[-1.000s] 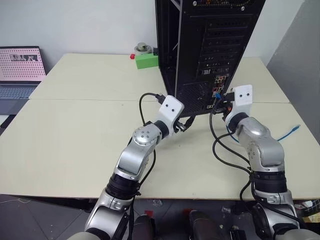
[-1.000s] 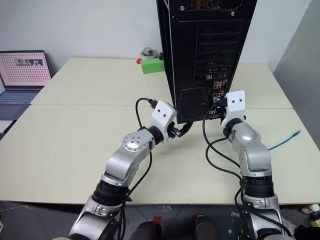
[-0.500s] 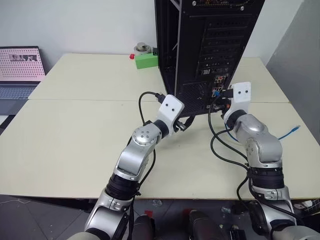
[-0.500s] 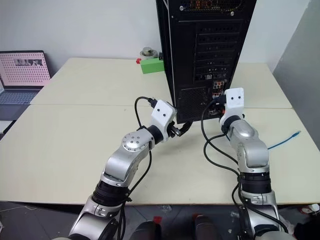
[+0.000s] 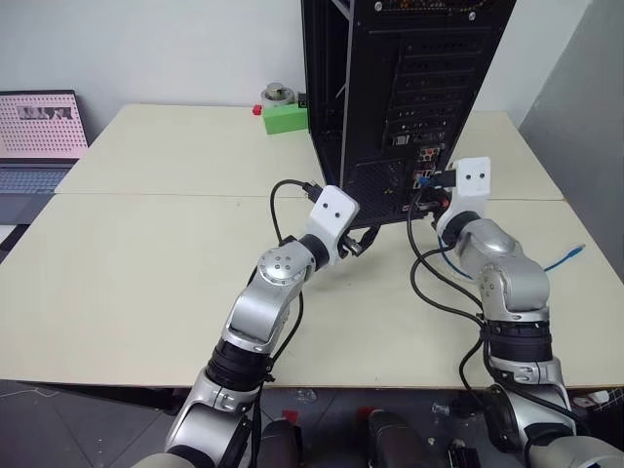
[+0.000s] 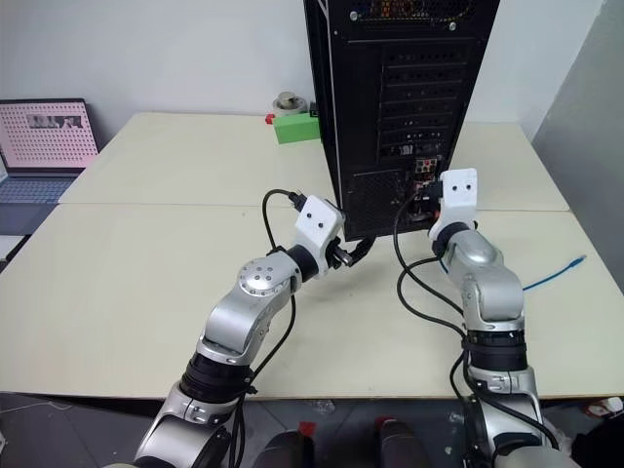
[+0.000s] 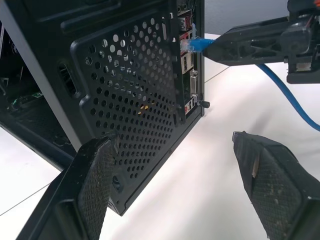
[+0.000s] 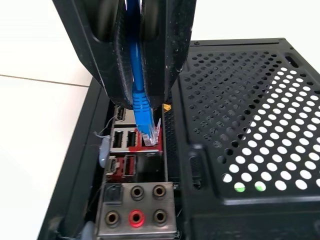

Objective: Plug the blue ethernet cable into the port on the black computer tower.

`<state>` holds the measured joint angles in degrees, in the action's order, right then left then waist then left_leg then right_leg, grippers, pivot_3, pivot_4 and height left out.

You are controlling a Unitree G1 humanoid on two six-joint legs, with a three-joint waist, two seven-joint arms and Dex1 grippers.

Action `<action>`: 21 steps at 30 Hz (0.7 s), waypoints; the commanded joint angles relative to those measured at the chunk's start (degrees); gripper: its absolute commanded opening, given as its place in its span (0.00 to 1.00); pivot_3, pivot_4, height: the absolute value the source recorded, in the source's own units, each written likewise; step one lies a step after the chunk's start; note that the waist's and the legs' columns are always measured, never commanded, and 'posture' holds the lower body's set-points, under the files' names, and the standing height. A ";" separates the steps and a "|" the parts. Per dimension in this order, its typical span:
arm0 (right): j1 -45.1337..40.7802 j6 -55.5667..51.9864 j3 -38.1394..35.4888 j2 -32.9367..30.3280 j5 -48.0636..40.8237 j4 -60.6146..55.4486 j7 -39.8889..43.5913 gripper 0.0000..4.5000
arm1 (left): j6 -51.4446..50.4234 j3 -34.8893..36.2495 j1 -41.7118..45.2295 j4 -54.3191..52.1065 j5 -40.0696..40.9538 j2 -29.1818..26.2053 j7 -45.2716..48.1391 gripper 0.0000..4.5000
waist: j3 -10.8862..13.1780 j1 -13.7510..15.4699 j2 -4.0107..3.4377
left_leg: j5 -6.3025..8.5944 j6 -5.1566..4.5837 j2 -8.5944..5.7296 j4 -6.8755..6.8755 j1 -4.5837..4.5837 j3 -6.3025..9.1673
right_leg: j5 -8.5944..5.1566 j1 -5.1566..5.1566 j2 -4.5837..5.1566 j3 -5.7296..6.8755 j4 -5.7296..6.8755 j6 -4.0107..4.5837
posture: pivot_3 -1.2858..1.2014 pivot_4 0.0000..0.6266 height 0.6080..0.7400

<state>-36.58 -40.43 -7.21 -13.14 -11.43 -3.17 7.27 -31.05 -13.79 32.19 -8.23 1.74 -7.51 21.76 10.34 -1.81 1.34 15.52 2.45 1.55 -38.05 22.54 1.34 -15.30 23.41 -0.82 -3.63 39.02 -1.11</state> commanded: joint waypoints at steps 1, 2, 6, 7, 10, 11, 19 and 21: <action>-1.83 0.13 -1.35 -0.02 -0.63 -1.07 -0.50 0.00 | 0.67 -0.09 0.05 -2.06 -0.21 0.40 -0.52 0.85 | 0.00 0.00 0.00 | 0.00 0.00 0.00 0.00 0.00 0.00 | 0.00 0.01 0.00 0.00 0.00 0.00 | 0.52 0.24 1.00; -1.85 0.08 -1.51 0.03 -0.65 -0.90 -0.65 0.00 | 0.70 -0.13 0.01 -2.08 -0.23 0.43 -0.54 0.85 | 0.00 0.00 0.00 | 0.00 0.00 0.00 0.01 0.01 0.00 | 0.00 0.01 0.00 -0.01 0.00 0.00 | 0.52 0.24 1.00; -2.17 0.10 -1.48 0.07 -0.62 -0.41 -0.60 0.00 | 0.83 0.01 0.14 -1.87 -0.23 0.49 -0.60 0.85 | 0.00 -0.01 0.00 | 0.00 0.00 0.00 0.01 0.02 0.00 | 0.00 0.02 0.00 -0.01 0.00 0.00 | 0.52 0.24 1.00; -2.24 0.05 -1.37 -0.01 -0.62 -0.37 -0.47 0.00 | 0.84 -0.03 0.09 -1.90 -0.27 0.53 -0.66 0.85 | 0.00 0.00 0.00 | 0.00 0.00 0.00 0.01 0.01 -0.01 | 0.00 0.02 0.00 -0.01 0.00 0.00 | 0.52 0.24 1.00; -2.62 -0.12 -0.86 -0.13 -0.57 -0.12 -0.10 0.00 | 0.82 -0.09 0.00 -1.96 -0.32 0.64 -0.77 0.85 | 0.00 -0.02 0.00 | 0.00 0.00 0.00 0.01 0.02 -0.01 | 0.00 0.02 0.00 -0.01 0.00 0.00 | 0.52 0.24 1.00; -2.79 -0.11 -0.68 -0.09 -0.50 0.00 -0.06 0.00 | 0.84 -0.06 0.01 -1.93 -0.31 0.65 -0.79 0.85 | 0.00 -0.03 0.00 | 0.00 0.00 0.00 0.01 0.02 -0.01 | 0.00 0.02 0.00 -0.02 0.00 0.00 | 0.52 0.24 1.00; -4.02 -0.10 0.13 0.03 -0.45 -0.07 0.66 0.00 | 0.91 -0.05 -0.13 -1.90 -0.24 0.78 -1.21 0.85 | 0.00 -0.28 0.00 | 0.00 0.00 0.00 0.01 0.00 -0.01 | 0.00 0.06 -0.04 -0.09 0.01 0.00 | 0.52 0.24 1.00; -4.16 -0.11 0.56 -0.10 -0.30 -0.39 0.91 0.00 | 0.93 -0.01 -0.19 -1.86 -0.21 0.73 -1.26 0.85 | 0.00 -0.38 0.00 | 0.00 0.00 0.00 0.01 0.00 -0.01 | 0.00 0.07 -0.04 -0.10 0.02 0.00 | 0.52 0.24 1.00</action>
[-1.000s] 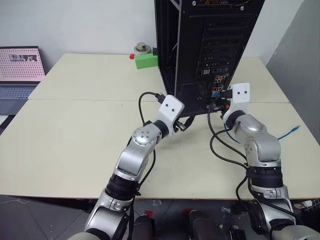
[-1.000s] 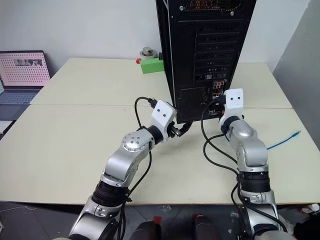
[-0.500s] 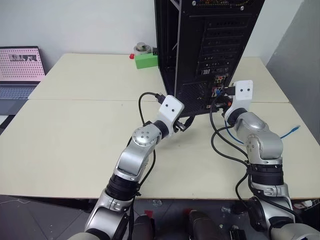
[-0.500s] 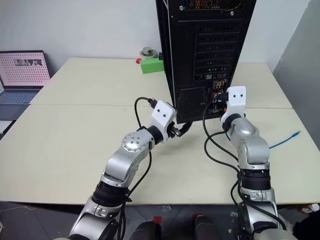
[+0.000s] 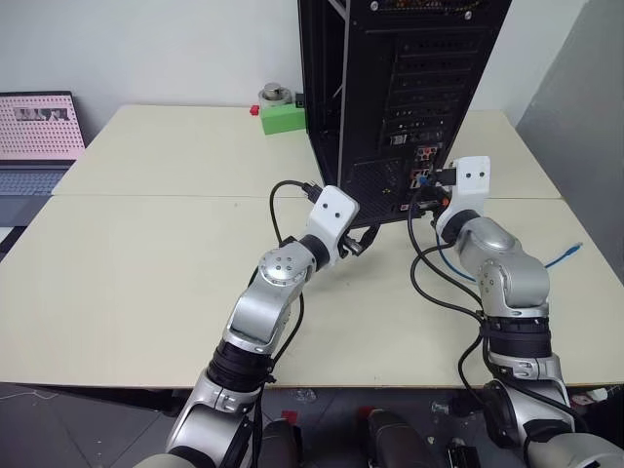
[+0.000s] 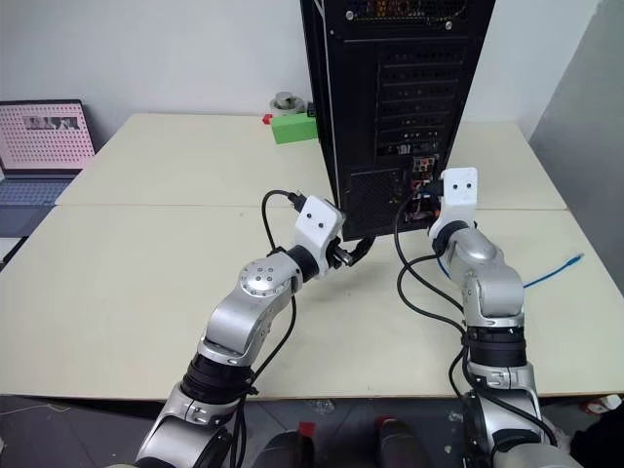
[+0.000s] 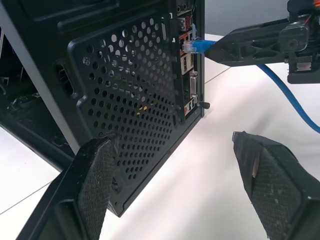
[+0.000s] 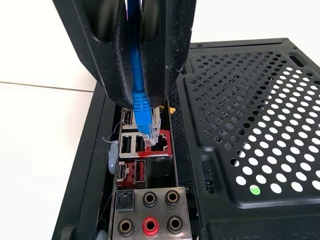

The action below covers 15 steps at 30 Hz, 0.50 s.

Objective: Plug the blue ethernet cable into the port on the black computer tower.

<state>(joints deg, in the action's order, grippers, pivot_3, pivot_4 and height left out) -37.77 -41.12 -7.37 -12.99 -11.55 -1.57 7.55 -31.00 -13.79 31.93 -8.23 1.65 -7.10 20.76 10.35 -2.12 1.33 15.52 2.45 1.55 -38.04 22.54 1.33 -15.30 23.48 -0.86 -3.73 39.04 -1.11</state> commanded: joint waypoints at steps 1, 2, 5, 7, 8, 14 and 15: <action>-3.00 0.58 0.93 -0.29 -0.12 -2.11 0.75 0.00 | 0.88 -0.01 0.05 -1.85 -0.11 0.32 -0.26 0.85 | 0.00 -0.12 0.00 | 0.00 0.00 0.00 0.00 0.00 0.00 | 0.00 0.00 0.00 -0.01 0.00 0.00 | 0.52 0.24 1.00; -3.03 0.62 1.15 -0.31 -0.02 -2.22 0.83 0.00 | 0.88 -0.01 0.05 -1.82 -0.11 0.31 -0.26 0.85 | 0.00 -0.17 0.00 | 0.00 0.00 0.00 0.00 0.00 0.00 | 0.00 0.00 -0.01 -0.01 0.00 0.00 | 0.52 0.24 1.00; -2.97 0.52 1.57 -0.30 0.09 -2.52 1.00 0.00 | 0.84 -0.04 0.01 -1.89 -0.10 0.29 -0.24 0.85 | 0.00 -0.48 0.00 | 0.00 0.00 0.01 0.01 0.00 0.00 | 0.00 0.02 -0.01 -0.02 0.01 0.00 | 0.52 0.24 1.00; -2.66 0.71 2.18 -0.40 0.40 -2.77 1.23 0.00 | 0.85 -0.07 0.01 -1.89 -0.10 0.27 -0.20 0.85 | 0.00 -0.56 0.00 | 0.00 0.00 0.01 0.01 0.00 0.00 | 0.00 0.02 -0.02 -0.01 0.01 0.00 | 0.52 0.24 1.00; -2.52 0.92 2.39 -0.44 0.64 -2.88 1.13 0.00 | 0.85 -0.07 -0.02 -1.90 -0.10 0.24 -0.18 0.85 | 0.00 -0.60 0.00 | 0.00 0.00 0.01 0.02 0.00 0.01 | 0.00 0.02 -0.02 -0.01 0.01 0.00 | 0.52 0.24 1.00; -2.18 1.49 2.61 -0.09 1.48 -2.83 0.63 0.00 | 0.81 -0.15 -0.04 -1.84 -0.14 0.16 -0.11 0.85 | 0.00 -0.67 0.00 | 0.00 0.00 0.01 0.04 0.01 0.01 | 0.00 0.03 -0.01 -0.02 0.00 0.00 | 0.52 0.24 1.00; -2.16 1.55 2.59 -0.02 1.59 -2.77 0.48 0.00 | 0.82 -0.16 -0.04 -1.82 -0.15 0.15 -0.10 0.85 | 0.00 -0.67 0.00 | 0.00 0.00 0.00 0.04 0.02 0.01 | 0.00 0.03 -0.01 -0.02 -0.01 0.00 | 0.52 0.24 1.00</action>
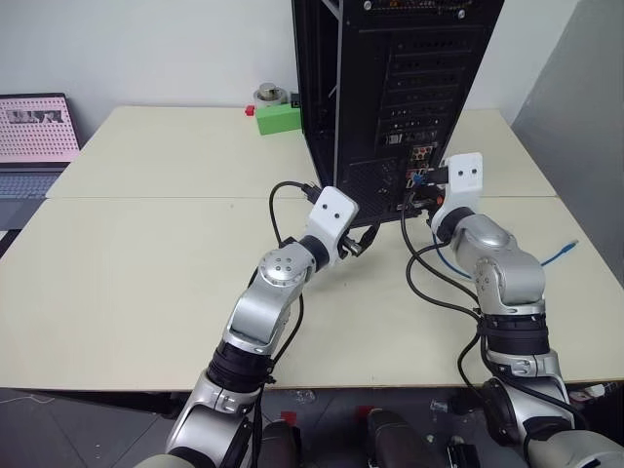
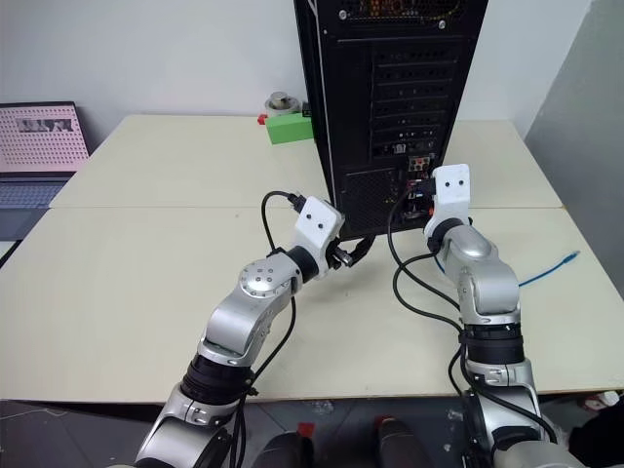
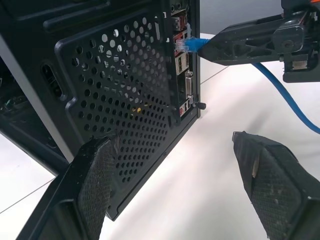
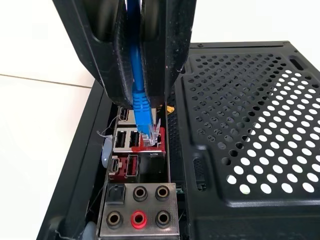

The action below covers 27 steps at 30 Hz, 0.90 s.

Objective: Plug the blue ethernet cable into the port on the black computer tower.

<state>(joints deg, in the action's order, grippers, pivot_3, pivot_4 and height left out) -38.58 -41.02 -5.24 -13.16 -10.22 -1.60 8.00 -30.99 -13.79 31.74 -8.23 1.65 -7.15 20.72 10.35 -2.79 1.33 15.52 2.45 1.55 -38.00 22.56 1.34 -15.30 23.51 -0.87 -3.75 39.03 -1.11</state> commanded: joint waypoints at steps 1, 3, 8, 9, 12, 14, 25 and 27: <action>-1.34 1.45 0.46 0.20 0.31 -2.72 -0.09 0.00 | 0.79 -0.15 0.15 -1.86 -0.14 0.17 -0.04 0.85 | 0.00 0.00 0.00 | 0.00 0.00 0.00 0.00 0.00 0.00 | 0.00 0.00 0.00 -0.01 0.00 0.00 | 0.52 0.24 1.00; -1.39 1.17 0.34 0.43 0.26 -2.65 -0.42 0.00 | 0.76 -0.14 0.15 -1.92 -0.13 0.14 -0.02 0.85 | 0.00 0.00 0.00 | 0.00 0.00 0.00 0.01 0.01 0.00 | 0.00 0.01 0.00 -0.01 -0.01 0.00 | 0.52 0.24 1.00; -2.24 -0.25 0.31 1.28 0.07 -2.36 -1.45 0.00 | 0.75 -0.14 0.24 -1.82 -0.14 0.26 -0.13 0.85 | 0.00 -0.01 0.00 | 0.00 0.00 0.00 0.01 0.01 0.01 | 0.00 0.01 0.01 -0.01 -0.01 0.00 | 0.52 0.24 1.00; -2.47 -0.56 0.31 1.44 0.00 -2.30 -1.60 0.00 | 0.76 -0.14 0.27 -1.79 -0.14 0.28 -0.13 0.85 | 0.00 -0.02 0.00 | 0.00 0.00 0.01 0.01 0.01 0.00 | 0.00 0.02 0.00 -0.01 -0.01 0.00 | 0.52 0.24 1.00; -4.01 -2.33 0.26 2.33 -0.79 -2.27 -1.92 0.00 | 0.75 -0.09 0.30 -1.77 -0.10 0.34 -0.18 0.85 | 0.00 -0.06 0.00 | 0.00 0.00 0.01 0.01 0.01 0.00 | 0.00 0.02 0.00 -0.02 0.00 0.00 | 0.52 0.24 1.00; -5.11 -3.36 0.00 2.83 -1.41 -1.96 -1.80 0.00 | 0.77 -0.08 0.36 -1.67 -0.11 0.47 -0.29 0.85 | 0.00 -0.17 -0.01 | 0.00 0.00 0.01 0.02 0.01 0.00 | 0.00 0.04 0.00 -0.03 0.00 0.00 | 0.52 0.24 1.00; -9.38 -4.42 -0.47 3.54 -1.52 0.83 -0.73 0.00 | 0.76 -0.01 0.07 -1.78 -0.18 0.70 -0.59 0.85 | 0.01 -0.93 -0.02 | 0.00 0.00 0.05 0.05 0.02 -0.06 | 0.00 0.17 -0.05 -0.19 0.05 0.00 | 0.52 0.24 1.00; -9.71 -4.04 -0.35 3.53 -1.36 1.44 -0.51 0.00 | 0.82 0.01 0.06 -1.71 -0.19 0.73 -0.64 0.85 | 0.01 -1.05 -0.02 | 0.00 0.00 0.05 0.05 0.03 -0.08 | 0.01 0.20 -0.05 -0.21 0.06 0.00 | 0.52 0.24 1.00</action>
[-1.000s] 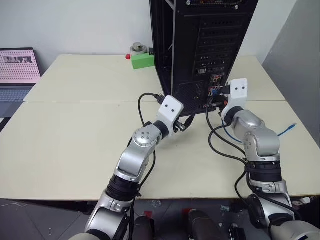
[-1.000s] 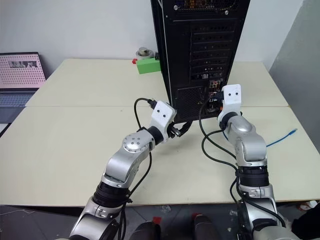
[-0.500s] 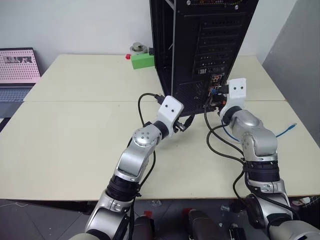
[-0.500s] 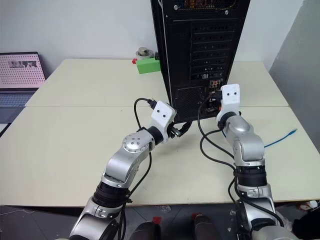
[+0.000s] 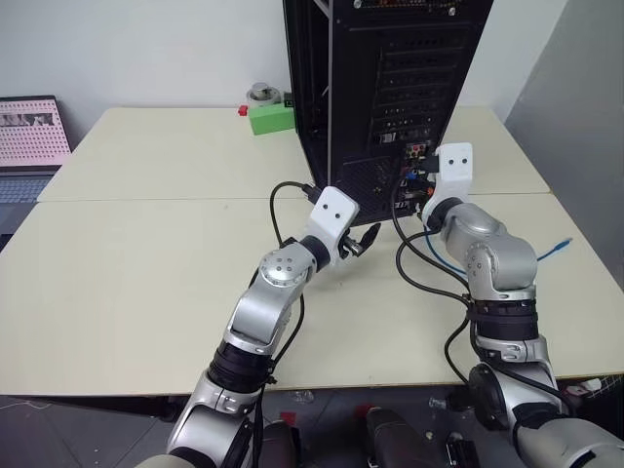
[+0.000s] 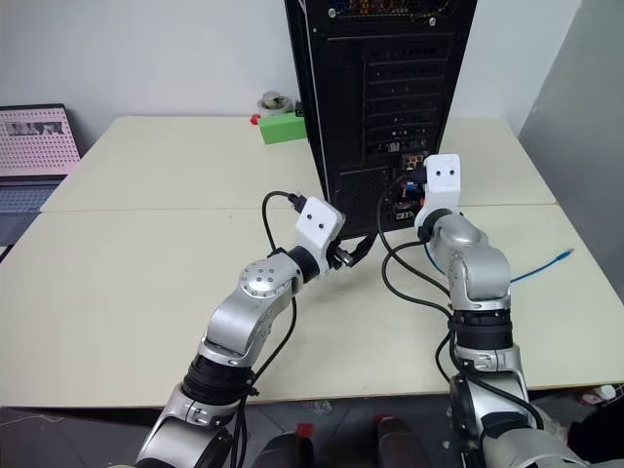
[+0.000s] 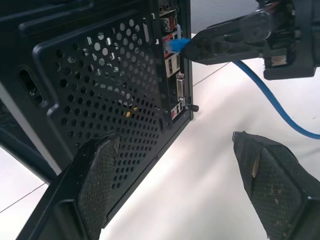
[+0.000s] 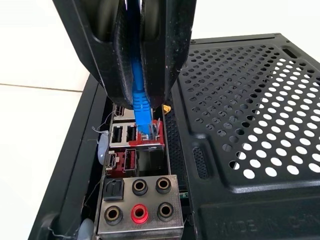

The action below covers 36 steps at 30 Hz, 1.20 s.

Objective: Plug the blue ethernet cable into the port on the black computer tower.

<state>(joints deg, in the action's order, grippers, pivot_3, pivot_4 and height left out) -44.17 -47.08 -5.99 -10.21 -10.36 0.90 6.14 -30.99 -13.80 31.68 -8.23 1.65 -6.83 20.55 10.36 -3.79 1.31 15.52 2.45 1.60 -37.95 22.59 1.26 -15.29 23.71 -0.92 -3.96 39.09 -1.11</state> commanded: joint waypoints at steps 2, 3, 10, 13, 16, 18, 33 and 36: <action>-4.44 2.40 0.51 0.59 -1.07 -0.34 1.52 0.00 | 0.80 0.04 0.11 -1.73 -0.21 0.44 -0.53 0.85 | 0.00 -0.10 0.00 | 0.00 0.00 0.00 0.00 0.01 -0.01 | 0.00 0.01 0.00 -0.01 0.00 0.00 | 0.52 0.24 1.00; -4.55 2.57 0.57 0.58 -0.98 -0.06 1.56 0.00 | 0.79 0.05 0.10 -1.75 -0.22 0.45 -0.55 0.85 | 0.00 -0.19 0.00 | 0.00 0.00 0.01 0.00 0.01 -0.01 | 0.00 0.02 0.00 -0.01 0.00 0.00 | 0.52 0.24 1.00; -4.83 3.84 0.74 0.78 -0.61 1.78 1.97 0.00 | 0.71 0.09 0.15 -1.74 -0.29 0.45 -0.67 0.85 | 0.00 -0.83 0.00 | 0.00 0.00 0.01 0.00 0.01 -0.01 | 0.00 0.02 -0.01 -0.02 0.01 -0.01 | 0.52 0.24 1.00; -4.73 4.15 0.46 0.99 -0.81 1.96 2.04 0.00 | 0.69 0.10 0.14 -1.76 -0.31 0.42 -0.70 0.85 | 0.00 -0.95 0.00 | 0.00 0.00 0.01 0.00 0.01 -0.01 | 0.01 0.02 -0.01 -0.03 0.01 -0.01 | 0.52 0.24 1.00; -4.25 4.35 0.49 0.70 -0.82 1.90 2.44 0.00 | 0.65 0.09 0.10 -1.77 -0.39 0.33 -0.71 0.85 | 0.00 -0.98 0.00 | 0.00 0.00 0.01 0.00 0.00 -0.01 | 0.00 0.02 -0.01 -0.03 0.01 -0.01 | 0.52 0.24 1.00; -3.78 4.34 0.61 0.38 -0.85 1.50 2.90 0.00 | 0.61 0.14 0.06 -1.83 -0.39 0.18 -0.62 0.85 | 0.00 -0.99 0.00 | 0.00 0.00 0.01 0.00 0.00 -0.01 | 0.01 0.02 -0.01 -0.03 0.01 -0.01 | 0.52 0.24 1.00; 4.35 0.82 0.44 -6.59 -1.57 -8.84 8.84 0.66 | -0.34 3.04 -0.25 -2.38 0.26 -3.78 0.22 0.86 | 0.00 0.70 0.00 | 0.00 0.00 0.00 0.00 0.23 0.09 | 0.00 0.10 0.11 0.07 -0.07 -0.01 | 0.52 0.24 1.00; 7.87 1.26 -0.18 -10.88 -2.50 -13.68 12.57 0.80 | -2.74 5.65 -0.80 -4.28 2.24 -6.35 1.94 0.86 | 0.00 0.97 0.00 | 0.00 0.00 0.00 -0.01 0.25 0.11 | 0.00 0.11 0.11 0.14 -0.08 -0.02 | 0.52 0.24 1.00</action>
<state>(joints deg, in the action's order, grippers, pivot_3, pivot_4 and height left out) -37.17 -46.80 -5.00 -18.40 -11.83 -7.61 16.10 -32.64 -10.52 30.83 -8.86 2.50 -11.88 21.33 10.36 -2.81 1.31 15.53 2.45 1.59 -37.95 22.85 1.37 -15.29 23.82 -0.82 -3.82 39.01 -1.13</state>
